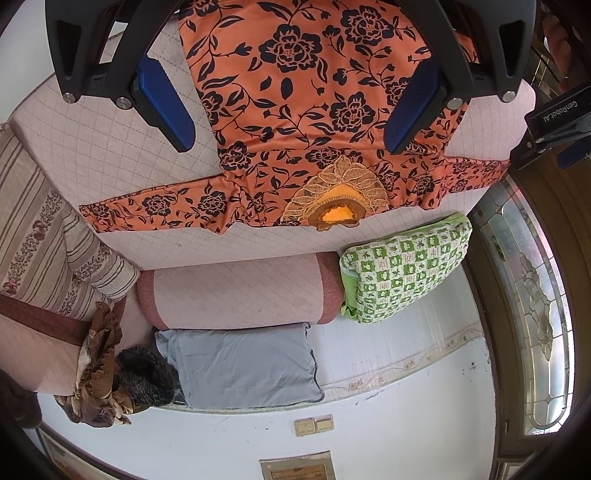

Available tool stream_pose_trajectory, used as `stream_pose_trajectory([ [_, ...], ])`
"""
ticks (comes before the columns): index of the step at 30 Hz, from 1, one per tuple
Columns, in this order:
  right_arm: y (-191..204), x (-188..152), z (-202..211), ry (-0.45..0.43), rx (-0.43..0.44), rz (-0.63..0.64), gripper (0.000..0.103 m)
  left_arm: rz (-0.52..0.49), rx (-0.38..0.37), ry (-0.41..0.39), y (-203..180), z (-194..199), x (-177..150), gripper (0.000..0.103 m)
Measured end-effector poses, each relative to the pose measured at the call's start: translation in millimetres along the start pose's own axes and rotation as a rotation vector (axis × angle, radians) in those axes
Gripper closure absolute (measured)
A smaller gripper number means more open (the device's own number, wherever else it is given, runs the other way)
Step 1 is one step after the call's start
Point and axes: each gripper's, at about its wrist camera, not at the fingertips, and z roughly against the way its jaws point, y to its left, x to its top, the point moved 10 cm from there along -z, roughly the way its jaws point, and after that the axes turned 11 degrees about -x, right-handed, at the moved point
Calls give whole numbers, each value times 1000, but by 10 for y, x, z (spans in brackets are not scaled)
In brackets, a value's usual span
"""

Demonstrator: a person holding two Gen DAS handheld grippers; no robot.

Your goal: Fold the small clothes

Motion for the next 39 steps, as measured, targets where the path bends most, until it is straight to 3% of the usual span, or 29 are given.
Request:
stream_pose_trajectory([
  [17,12,-69,-56,14,-5,3,0,-7,-1,24,-22,-91,-52,0],
  [26,-30,-39,-171,46,-50,17,0,-20,-7,52,-71,-206,-112,0],
  [39,-208,1,-543,81,-102,25,0,-73,-21,117,-349,-830,-121,0],
])
